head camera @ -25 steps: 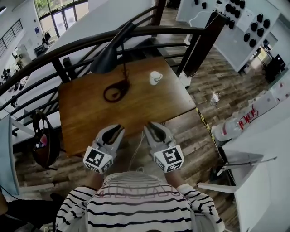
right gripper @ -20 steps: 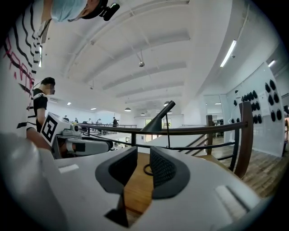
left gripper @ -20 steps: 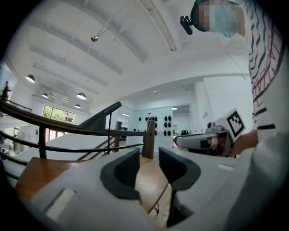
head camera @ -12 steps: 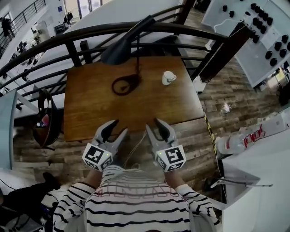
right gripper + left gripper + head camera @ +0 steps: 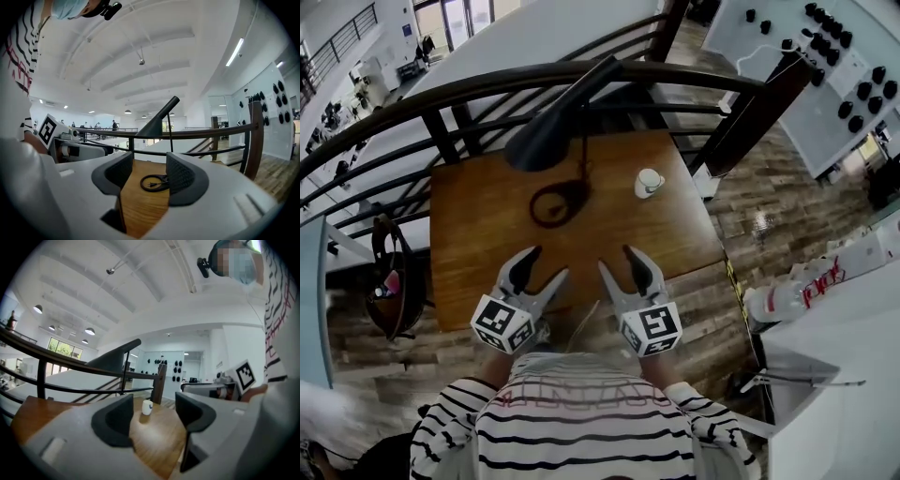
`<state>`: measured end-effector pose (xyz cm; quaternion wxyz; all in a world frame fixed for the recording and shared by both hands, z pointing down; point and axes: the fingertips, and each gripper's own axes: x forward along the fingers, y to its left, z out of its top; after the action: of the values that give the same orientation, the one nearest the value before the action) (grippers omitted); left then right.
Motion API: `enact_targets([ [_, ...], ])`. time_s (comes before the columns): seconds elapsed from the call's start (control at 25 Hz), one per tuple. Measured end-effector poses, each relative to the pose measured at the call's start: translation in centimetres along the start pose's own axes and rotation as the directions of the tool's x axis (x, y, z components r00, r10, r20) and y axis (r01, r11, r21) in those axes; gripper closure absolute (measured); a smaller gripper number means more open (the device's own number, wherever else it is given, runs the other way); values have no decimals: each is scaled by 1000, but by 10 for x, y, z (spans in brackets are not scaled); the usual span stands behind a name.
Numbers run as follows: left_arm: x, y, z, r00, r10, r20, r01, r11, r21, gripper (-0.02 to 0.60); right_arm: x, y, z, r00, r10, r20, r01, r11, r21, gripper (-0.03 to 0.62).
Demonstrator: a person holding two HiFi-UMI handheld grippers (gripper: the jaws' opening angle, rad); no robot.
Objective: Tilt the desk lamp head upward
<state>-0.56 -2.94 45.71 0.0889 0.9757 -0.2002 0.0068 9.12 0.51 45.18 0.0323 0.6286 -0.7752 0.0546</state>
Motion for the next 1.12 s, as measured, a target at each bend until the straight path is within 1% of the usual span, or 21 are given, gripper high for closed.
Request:
enact_targets([
  [0.04,3,9,4,1000,-7,0,7,1000,4,307,10,-2,2,1000,-11,2,11,1000,1,379],
  [0.24,8,57,16,999,-39,-5,39,999,19,307,61,2,10,999,-50,7,50,999,4,370],
  [0.44,8,98,24,996,-88,-14,89,996,12,304,103,14,13,996,-94,-2,94,996,14,370],
  [0.56,7,113,23,993,-116,-24,116,993,1,304,118,18,9,993,-117,-12,117,993,26,370],
  [0.68,10,123,15,991,-127,-38,127,992,-14,304,129,18,0,992,-124,-27,125,991,39,370],
  [0.88,15,142,16,994,-106,-41,105,994,-28,304,153,14,0,995,-97,-37,99,994,54,370],
  [1.12,39,155,22,1000,-11,-10,11,1000,-29,304,174,-9,7,999,-9,-37,10,999,33,370],
])
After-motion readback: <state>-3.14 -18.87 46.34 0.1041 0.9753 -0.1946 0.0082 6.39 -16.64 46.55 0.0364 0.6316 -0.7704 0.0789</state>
